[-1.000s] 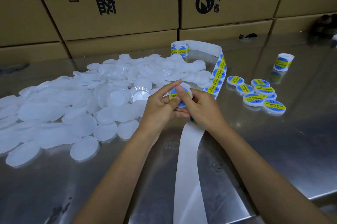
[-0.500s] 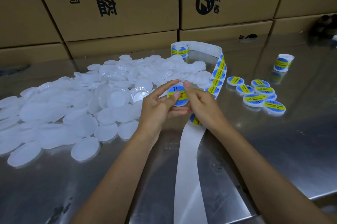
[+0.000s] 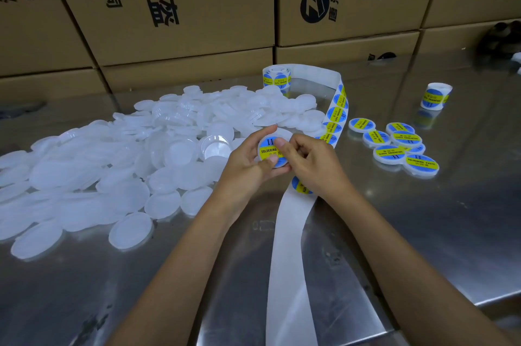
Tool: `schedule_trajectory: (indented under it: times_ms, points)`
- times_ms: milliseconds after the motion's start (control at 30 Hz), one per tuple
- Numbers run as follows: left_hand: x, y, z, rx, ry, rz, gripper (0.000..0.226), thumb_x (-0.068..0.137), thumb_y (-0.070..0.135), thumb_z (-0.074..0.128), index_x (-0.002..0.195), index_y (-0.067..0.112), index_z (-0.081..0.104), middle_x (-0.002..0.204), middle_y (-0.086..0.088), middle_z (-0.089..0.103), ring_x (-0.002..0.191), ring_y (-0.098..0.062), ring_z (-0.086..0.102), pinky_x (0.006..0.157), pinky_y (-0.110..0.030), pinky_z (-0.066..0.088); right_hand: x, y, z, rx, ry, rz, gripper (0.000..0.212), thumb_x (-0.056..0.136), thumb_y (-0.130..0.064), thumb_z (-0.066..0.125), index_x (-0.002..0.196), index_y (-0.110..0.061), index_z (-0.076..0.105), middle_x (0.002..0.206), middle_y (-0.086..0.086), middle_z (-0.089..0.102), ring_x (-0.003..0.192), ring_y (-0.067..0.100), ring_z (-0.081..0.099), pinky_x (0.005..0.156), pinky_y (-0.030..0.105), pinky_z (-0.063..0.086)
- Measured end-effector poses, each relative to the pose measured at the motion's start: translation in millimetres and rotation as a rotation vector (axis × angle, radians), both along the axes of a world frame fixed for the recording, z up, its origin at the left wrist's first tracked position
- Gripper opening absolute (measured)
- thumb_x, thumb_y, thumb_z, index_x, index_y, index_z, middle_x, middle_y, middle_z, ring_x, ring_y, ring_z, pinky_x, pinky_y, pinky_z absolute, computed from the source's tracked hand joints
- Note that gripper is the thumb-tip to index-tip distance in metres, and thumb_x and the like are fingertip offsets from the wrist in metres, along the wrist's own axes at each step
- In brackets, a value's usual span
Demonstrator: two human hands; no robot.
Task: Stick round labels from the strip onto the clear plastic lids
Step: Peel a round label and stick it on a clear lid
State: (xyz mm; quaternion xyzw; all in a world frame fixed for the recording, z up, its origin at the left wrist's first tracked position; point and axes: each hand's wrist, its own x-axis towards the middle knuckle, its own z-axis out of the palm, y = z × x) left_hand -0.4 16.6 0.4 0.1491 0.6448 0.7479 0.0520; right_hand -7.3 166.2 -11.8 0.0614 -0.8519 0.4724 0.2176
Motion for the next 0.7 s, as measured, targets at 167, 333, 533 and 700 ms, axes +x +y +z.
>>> schedule_trajectory:
  times_ms: [167, 333, 533, 700]
  points:
    - [-3, -1, -3, 0.014, -0.011, -0.099, 0.055, 0.099, -0.011, 0.048, 0.138, 0.027, 0.054, 0.122, 0.004, 0.067, 0.114, -0.017, 0.068, 0.087, -0.026, 0.058, 1, 0, 3, -0.023, -0.012, -0.004, 0.049, 0.096, -0.043, 0.058, 0.071, -0.001, 0.052, 0.055, -0.002, 0.041, 0.055, 0.011, 0.036, 0.057, 0.031, 0.033]
    - [-4, 0, -2, 0.047, -0.063, 0.018, 0.036, 0.104, 0.001, 0.047, 0.133, 0.015, 0.062, 0.121, -0.010, 0.069, 0.109, -0.027, 0.071, 0.090, -0.038, 0.060, 2, 6, 9, -0.116, -0.148, 0.135, 0.047, 0.095, -0.040, 0.062, 0.068, -0.003, 0.052, 0.057, 0.005, 0.043, 0.050, 0.009, 0.034, 0.052, 0.024, 0.031]
    - [0, 4, -1, 0.006, -0.061, 0.082, 0.033, 0.100, 0.018, 0.061, 0.133, 0.021, 0.064, 0.124, -0.008, 0.070, 0.105, -0.024, 0.073, 0.078, -0.032, 0.062, -1, 23, 9, -0.204, -0.286, 0.189, 0.044, 0.092, -0.046, 0.064, 0.062, -0.015, 0.057, 0.051, -0.005, 0.049, 0.045, 0.007, 0.038, 0.046, 0.018, 0.033]
    - [-2, 2, -3, -0.082, -0.090, 0.078, 0.060, 0.090, 0.037, 0.070, 0.145, 0.043, 0.046, 0.135, 0.004, 0.059, 0.114, -0.020, 0.068, 0.097, -0.037, 0.057, -8, 63, 13, -0.808, -0.192, -0.338, 0.042, 0.094, -0.045, 0.062, 0.065, -0.015, 0.059, 0.055, -0.001, 0.049, 0.039, 0.009, 0.038, 0.039, 0.021, 0.035]
